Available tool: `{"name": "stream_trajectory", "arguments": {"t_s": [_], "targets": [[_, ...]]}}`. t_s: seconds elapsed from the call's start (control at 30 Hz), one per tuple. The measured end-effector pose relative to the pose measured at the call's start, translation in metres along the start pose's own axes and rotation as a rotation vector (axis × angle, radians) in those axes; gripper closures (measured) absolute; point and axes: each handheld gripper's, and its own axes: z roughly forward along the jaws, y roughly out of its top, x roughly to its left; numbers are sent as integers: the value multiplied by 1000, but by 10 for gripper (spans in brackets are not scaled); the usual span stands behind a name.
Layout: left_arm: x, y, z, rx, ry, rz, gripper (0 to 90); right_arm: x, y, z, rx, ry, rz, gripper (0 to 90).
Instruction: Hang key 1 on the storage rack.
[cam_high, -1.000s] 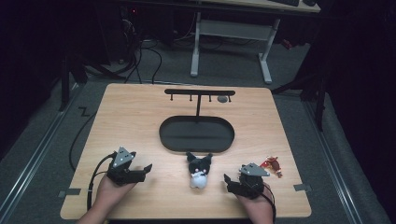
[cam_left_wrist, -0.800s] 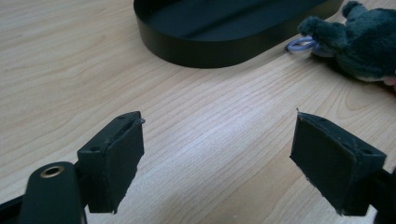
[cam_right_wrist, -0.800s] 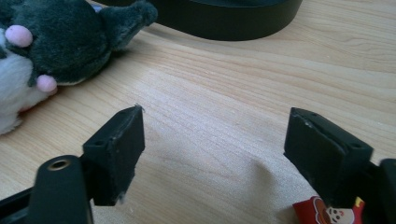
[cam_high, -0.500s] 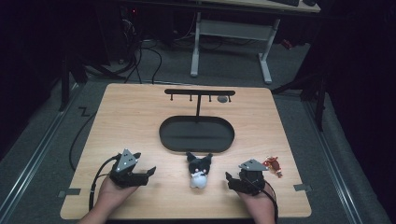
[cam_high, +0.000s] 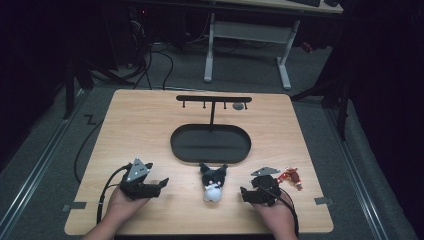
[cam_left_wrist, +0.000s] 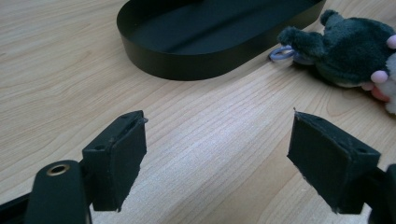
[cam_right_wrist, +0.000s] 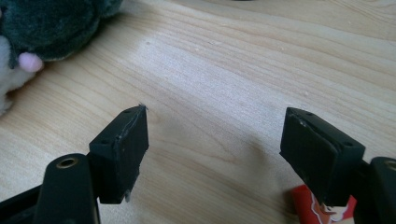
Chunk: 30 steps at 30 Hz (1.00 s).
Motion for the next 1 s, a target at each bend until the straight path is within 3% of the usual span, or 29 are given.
{"name": "stream_trajectory", "arguments": {"t_s": [0.23,0.53,0.73,1.0], "targets": [[-1,1,3,4,1,11,192,-3,11,-5,79,46,-3,241],[-2,-1,1,7,-5,23,190,1,19,-8,152,47,-39,251],[3,-5,-4,6,2,8,189,2,23,-8,202,45,-74,257],[3,-7,-5,1,-5,15,185,3,28,-6,300,83,-99,268]]}}
